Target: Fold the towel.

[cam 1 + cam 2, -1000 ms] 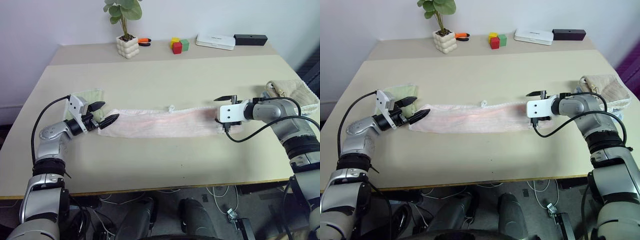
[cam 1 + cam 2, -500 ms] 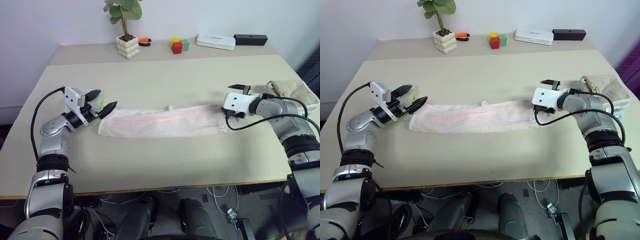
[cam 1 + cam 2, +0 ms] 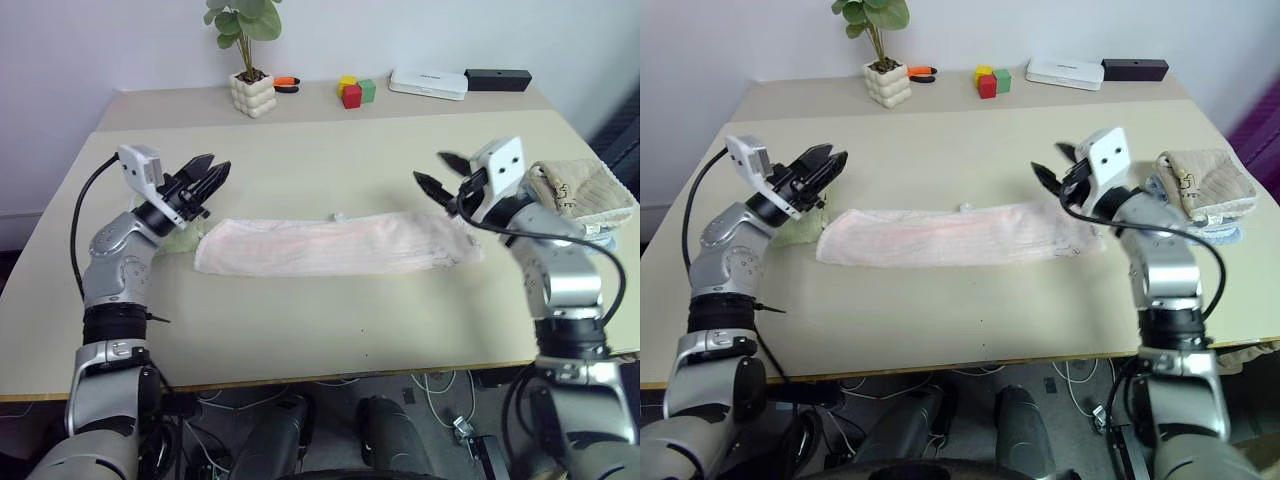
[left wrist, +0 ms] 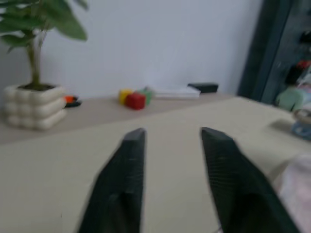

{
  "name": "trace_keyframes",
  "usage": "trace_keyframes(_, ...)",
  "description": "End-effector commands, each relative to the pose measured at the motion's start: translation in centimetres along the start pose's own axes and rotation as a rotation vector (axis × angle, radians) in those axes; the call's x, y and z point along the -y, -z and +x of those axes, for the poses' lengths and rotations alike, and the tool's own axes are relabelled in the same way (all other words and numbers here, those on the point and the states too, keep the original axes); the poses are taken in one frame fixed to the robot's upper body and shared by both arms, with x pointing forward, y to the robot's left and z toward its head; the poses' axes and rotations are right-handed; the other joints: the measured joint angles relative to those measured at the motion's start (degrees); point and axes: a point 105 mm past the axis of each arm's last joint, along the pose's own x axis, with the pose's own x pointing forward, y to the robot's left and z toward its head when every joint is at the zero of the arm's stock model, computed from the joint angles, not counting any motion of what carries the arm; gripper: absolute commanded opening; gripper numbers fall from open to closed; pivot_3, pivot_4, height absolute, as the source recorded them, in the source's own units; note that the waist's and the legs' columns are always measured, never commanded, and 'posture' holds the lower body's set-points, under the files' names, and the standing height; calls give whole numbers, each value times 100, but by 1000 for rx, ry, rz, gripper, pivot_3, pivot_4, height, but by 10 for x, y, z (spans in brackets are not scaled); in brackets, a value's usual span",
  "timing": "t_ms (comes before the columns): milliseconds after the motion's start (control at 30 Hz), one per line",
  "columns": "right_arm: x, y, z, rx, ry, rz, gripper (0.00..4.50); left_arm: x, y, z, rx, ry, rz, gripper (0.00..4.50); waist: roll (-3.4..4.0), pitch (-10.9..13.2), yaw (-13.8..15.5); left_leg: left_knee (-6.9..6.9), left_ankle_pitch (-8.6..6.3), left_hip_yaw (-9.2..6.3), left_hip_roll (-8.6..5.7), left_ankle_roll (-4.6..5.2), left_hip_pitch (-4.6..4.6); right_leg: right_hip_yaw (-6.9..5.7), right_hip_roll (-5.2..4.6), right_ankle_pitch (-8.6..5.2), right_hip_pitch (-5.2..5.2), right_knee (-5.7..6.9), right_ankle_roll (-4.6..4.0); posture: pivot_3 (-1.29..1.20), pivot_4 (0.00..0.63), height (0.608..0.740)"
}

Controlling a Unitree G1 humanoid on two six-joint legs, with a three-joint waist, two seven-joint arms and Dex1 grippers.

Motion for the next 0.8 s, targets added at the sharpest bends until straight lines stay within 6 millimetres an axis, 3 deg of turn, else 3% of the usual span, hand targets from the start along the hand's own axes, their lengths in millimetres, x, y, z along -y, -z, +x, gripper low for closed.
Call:
trace_keyframes(33, -18, -4, 5, 57, 35, 108, 595, 30, 0, 16, 41, 29, -72, 86, 0, 0, -8, 1, 0, 1, -2, 0, 0, 1, 0, 1, -1, 2, 1, 0, 150, 740)
trace_keyframes(67, -23, 1, 9, 63, 53, 141, 55, 39, 5, 22, 48, 28, -107, 0, 0, 0, -15, 1, 2, 2, -2, -1, 0, 3, 0, 4, -2, 3, 3, 0, 150, 740)
trace_keyframes(233, -29, 25, 32, 31, 181, 213, 12, 86, 49, 45, -13, 32, -303, 0, 0, -1, -20, -1, 4, 5, -2, -4, 6, 4, 1, 5, -1, 4, 3, 0, 150, 740)
trace_keyframes(333, -31, 43, 39, -30, 240, 230, 12, 116, 78, 50, -145, 88, -317, 0, 0, -2, -18, -2, 12, 6, -1, -17, 6, 4, 1, 5, -1, 4, 3, 0, 150, 740)
trace_keyframes(433, -33, 49, 44, -42, 262, 216, 12, 127, 93, 50, -216, 120, -304, 0, 0, -2, -23, -4, 17, 7, -2, -25, 7, 6, 3, 5, -3, 4, 3, 0, 150, 740)
trace_keyframes(500, -29, 53, 45, -51, 296, 221, 12, 128, 100, 49, -254, 118, -286, 0, 1, -2, -25, -5, 15, 7, -1, -21, 7, 6, 4, 5, -4, 5, 2, 0, 150, 740)
trace_keyframes(667, -24, 73, 42, -129, 334, 160, 12, 103, 112, 53, -276, -18, -221, 0, 3, -4, -19, -4, 15, 7, -1, -22, 8, 6, 4, 5, -2, 4, 2, 0, 150, 740)
trace_keyframes(800, -13, 86, 29, -154, 393, 165, 12, 65, 111, 46, -257, -166, -91, 0, 3, -4, -17, -5, 15, 7, -1, -22, 8, 5, 3, 5, -2, 3, 2, 0, 150, 740)
